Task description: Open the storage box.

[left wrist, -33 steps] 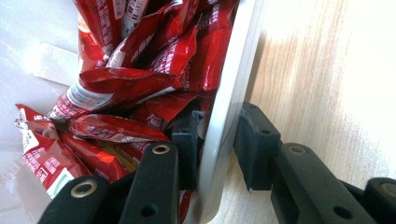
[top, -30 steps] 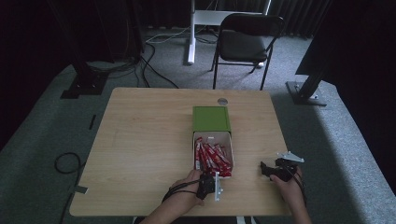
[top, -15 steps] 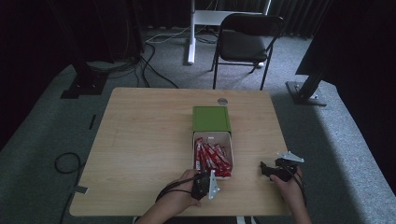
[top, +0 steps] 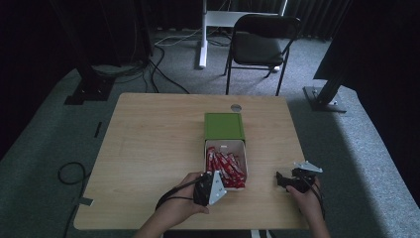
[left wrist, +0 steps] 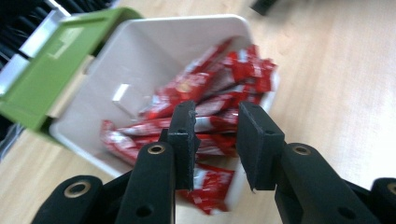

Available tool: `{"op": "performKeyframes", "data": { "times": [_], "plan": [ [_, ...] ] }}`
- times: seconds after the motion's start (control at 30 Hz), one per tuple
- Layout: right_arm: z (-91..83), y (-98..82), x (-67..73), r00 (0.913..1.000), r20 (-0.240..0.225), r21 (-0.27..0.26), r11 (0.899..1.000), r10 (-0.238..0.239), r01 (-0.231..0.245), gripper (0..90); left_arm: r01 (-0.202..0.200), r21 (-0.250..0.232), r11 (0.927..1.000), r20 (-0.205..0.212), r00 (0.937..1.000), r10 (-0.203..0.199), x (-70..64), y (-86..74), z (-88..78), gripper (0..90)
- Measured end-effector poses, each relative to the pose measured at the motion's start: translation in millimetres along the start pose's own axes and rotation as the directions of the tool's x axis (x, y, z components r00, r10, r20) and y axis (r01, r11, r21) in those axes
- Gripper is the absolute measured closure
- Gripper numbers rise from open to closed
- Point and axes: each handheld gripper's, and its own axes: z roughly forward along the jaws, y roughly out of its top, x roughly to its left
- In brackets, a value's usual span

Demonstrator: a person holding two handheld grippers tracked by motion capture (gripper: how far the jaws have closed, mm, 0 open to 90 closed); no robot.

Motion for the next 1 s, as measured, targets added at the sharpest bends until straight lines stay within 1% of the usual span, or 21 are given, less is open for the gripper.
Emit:
{"op": "performKeyframes", "data": {
  "times": [0.07, 0.13, 0.17, 0.27, 0.3, 0.37, 0.4, 0.43, 0.5, 0.53, 0.6, 0.67, 0.7, 0.77, 0.83, 0.87, 0.9, 0.93, 0.97, 1.0],
  "plan": [
    [0.0, 0.0, 0.0, 1.0, 0.0, 0.0, 1.0, 0.0, 0.0, 10.1, 0.031, -0.019, 0.9993, -0.016, 0.9994, -0.032, 8.2, -2.4, -3.7, 69.1],
    [0.0, 0.0, 0.0, 1.0, 0.0, 0.0, 1.0, 0.0, 0.0, 10.1, 0.055, -0.055, 0.9969, -0.032, 0.9978, -0.057, 15.7, -5.1, -7.4, 66.4],
    [0.0, 0.0, 0.0, 1.0, 0.0, 0.0, 1.0, 0.0, 0.0, 10.1, 0.068, -0.061, 0.9958, -0.038, 0.9968, -0.071, 18.9, -6.5, -9.4, 66.4],
    [0.0, 0.0, 0.1, 1.0, 0.0, 0.0, 1.0, 0.0, 0.0, 10.1, 0.111, -0.083, 0.9903, -0.055, 0.9917, -0.116, 27.4, -11.6, -14.5, 66.4],
    [0.0, 0.0, 0.0, 1.0, 0.0, 0.0, 1.0, 0.0, 0.0, 10.1, 0.129, -0.091, 0.9875, -0.059, 0.9891, -0.135, 30.2, -13.9, -15.7, 66.4],
    [0.0, 0.0, 0.0, 1.0, 0.0, 0.0, 1.0, 0.0, 0.0, 10.1, 0.154, -0.093, 0.9837, -0.066, 0.9849, -0.16, 36.2, -19.5, -18.2, 66.3],
    [0.0, 0.0, 0.0, 1.0, 0.0, 0.0, 1.0, 0.0, 0.0, 10.1, 0.167, -0.098, 0.9811, -0.079, 0.9813, -0.175, 39.2, -22.6, -19.1, 66.3],
    [0.0, 0.0, 0.0, 1.0, 0.0, 0.0, 1.0, 0.0, 0.0, 10.1, 0.184, -0.1, 0.9778, -0.083, 0.9777, -0.193, 42.4, -25.7, -20.0, 66.4],
    [0.0, 0.0, 0.0, 1.0, 0.0, 0.0, 1.0, 0.0, 0.0, 10.1, 0.221, -0.112, 0.9687, -0.093, 0.9683, -0.232, 48.0, -31.7, -21.1, 66.3],
    [0.0, 0.0, 0.0, 1.0, 0.0, 0.0, 1.0, 0.0, 0.0, 10.1, 0.229, -0.112, 0.967, -0.098, 0.9658, -0.24, 50.6, -34.8, -21.8, 66.3],
    [0.0, 0.0, 0.0, 1.0, 0.0, 0.0, 1.0, 0.0, 0.0, 10.1, 0.258, -0.12, 0.9587, -0.106, 0.9568, -0.271, 55.5, -41.0, -22.9, 66.3],
    [0.0, 0.0, 0.0, 1.0, 0.0, 0.0, 1.0, 0.0, 0.0, 10.1, 0.27, -0.114, 0.956, -0.122, 0.9512, -0.283, 60.6, -49.0, -23.5, 66.3],
    [0.0, 0.0, 0.0, 1.0, 0.0, 0.0, 1.0, 0.0, 0.0, 10.1, 0.285, -0.119, 0.9512, -0.126, 0.946, -0.299, 62.2, -51.7, -23.5, 66.3],
    [0.0, 0.0, 0.1, 1.0, 0.0, 0.0, 1.0, 0.0, 0.0, 10.1, 0.298, -0.113, 0.9478, -0.133, 0.9408, -0.312, 65.5, -58.9, -23.8, 66.3],
    [0.0, 0.0, 0.1, 1.0, 0.0, 0.0, 1.0, 0.0, 0.0, 10.1, 0.322, -0.115, 0.9396, -0.14, 0.9311, -0.337, 67.8, -66.3, -23.7, 66.3],
    [0.0, 0.0, 0.1, 1.0, 0.0, 0.0, 1.0, 0.0, 0.0, 10.1, 0.325, -0.116, 0.9385, -0.146, 0.929, -0.34, 68.7, -68.7, -23.6, 66.0],
    [0.0, 0.0, 0.1, 1.0, 0.0, 0.0, 1.0, 0.0, 0.0, 10.1, 0.33, -0.114, 0.9369, -0.156, 0.9254, -0.345, 69.9, -71.8, -23.5, 64.0],
    [0.0, 0.0, 0.0, 1.0, 0.0, 0.0, 1.0, 0.0, 0.0, 10.1, 0.341, -0.116, 0.9327, -0.157, 0.9209, -0.357, 70.8, -75.0, -23.2, 64.0],
    [0.0, 0.0, 0.1, 1.0, 0.0, 0.0, 1.0, 0.0, 0.0, 10.1, 0.355, -0.121, 0.9269, -0.162, 0.9143, -0.371, 72.0, -78.5, -22.7, 63.9],
    [0.0, 0.0, 0.1, 1.0, 0.0, 0.0, 1.0, 0.0, 0.0, 10.1, 0.367, -0.118, 0.9229, -0.167, 0.9087, -0.382, 73.1, -82.2, -22.3, 63.6]
  ]
}}
